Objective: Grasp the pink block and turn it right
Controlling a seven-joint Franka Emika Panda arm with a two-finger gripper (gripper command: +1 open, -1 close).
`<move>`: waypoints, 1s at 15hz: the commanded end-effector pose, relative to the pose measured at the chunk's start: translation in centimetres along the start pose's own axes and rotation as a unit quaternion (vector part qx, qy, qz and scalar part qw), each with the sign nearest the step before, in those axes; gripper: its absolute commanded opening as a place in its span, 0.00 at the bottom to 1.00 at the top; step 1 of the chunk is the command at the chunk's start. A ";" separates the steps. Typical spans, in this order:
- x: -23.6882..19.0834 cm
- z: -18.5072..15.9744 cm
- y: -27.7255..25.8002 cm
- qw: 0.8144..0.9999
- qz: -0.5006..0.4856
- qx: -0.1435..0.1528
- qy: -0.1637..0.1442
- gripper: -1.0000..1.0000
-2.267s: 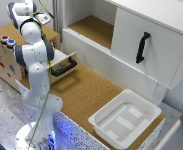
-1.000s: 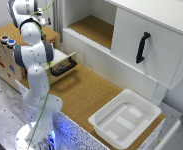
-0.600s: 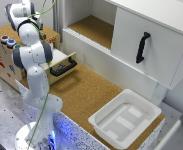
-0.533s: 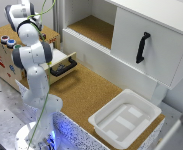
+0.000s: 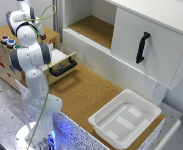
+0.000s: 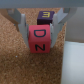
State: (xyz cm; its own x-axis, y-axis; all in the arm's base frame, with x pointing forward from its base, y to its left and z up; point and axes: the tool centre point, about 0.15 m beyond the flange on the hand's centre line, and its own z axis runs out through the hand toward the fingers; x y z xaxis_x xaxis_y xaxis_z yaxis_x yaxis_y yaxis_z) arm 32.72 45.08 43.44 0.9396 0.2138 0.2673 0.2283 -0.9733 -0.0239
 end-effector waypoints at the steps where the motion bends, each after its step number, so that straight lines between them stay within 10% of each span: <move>1: 0.9 -0.3 -0.3 1.000 -0.019 -0.014 0.003 1.00; 7: -1.1 -4.6 -2.3 0.995 -0.088 -0.028 0.039 1.00; 15: -3.1 -8.3 -4.1 0.960 -0.280 0.018 -0.018 1.00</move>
State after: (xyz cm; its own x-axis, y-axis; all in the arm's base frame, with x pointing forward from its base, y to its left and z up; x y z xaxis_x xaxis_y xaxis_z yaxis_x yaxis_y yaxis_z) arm 28.06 46.72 48.70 0.7729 0.5259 0.3550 0.5337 -0.8414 0.0847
